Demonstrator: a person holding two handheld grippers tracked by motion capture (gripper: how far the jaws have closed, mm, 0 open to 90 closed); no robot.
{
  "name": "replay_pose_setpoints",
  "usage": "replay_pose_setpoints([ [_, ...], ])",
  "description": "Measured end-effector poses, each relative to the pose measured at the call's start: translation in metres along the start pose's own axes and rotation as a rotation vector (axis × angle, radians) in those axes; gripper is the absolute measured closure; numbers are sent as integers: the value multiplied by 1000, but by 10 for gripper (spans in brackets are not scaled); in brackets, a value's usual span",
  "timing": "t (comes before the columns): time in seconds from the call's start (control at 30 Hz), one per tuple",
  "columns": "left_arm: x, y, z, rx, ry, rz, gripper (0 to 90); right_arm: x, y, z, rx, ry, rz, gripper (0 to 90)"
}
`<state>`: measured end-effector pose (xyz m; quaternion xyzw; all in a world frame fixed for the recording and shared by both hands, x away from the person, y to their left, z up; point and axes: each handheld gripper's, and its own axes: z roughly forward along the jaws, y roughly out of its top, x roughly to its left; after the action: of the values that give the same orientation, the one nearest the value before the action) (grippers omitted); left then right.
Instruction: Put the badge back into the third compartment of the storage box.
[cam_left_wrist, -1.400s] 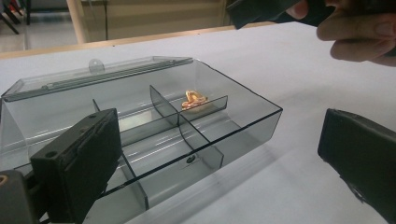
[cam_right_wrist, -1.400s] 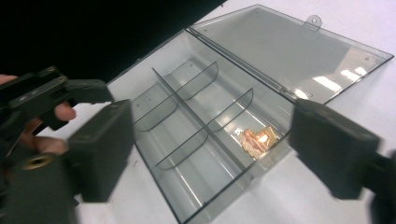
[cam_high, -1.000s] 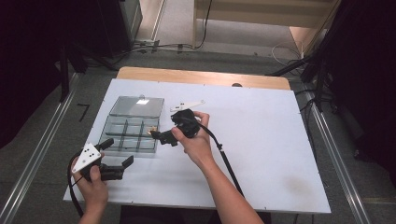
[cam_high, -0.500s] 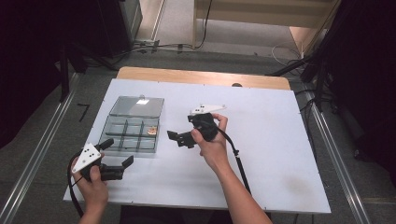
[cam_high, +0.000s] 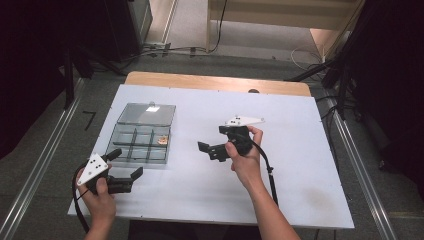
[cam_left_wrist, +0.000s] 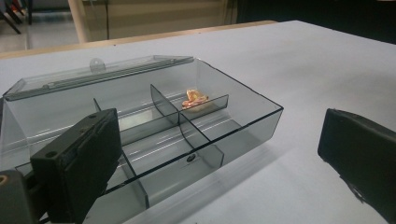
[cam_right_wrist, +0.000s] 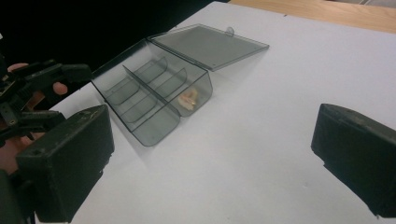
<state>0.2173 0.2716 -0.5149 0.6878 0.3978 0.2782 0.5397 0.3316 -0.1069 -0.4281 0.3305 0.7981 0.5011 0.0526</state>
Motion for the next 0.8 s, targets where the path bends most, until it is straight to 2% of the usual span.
replay_pose_setpoints([
  [0.33,0,0,0,0,2,0,0,-17,-17,-25,-23,-25,32,0],
  [0.8,-1,0,0,4,8,1,0,-35,-38,-55,-47,-75,42,0],
])
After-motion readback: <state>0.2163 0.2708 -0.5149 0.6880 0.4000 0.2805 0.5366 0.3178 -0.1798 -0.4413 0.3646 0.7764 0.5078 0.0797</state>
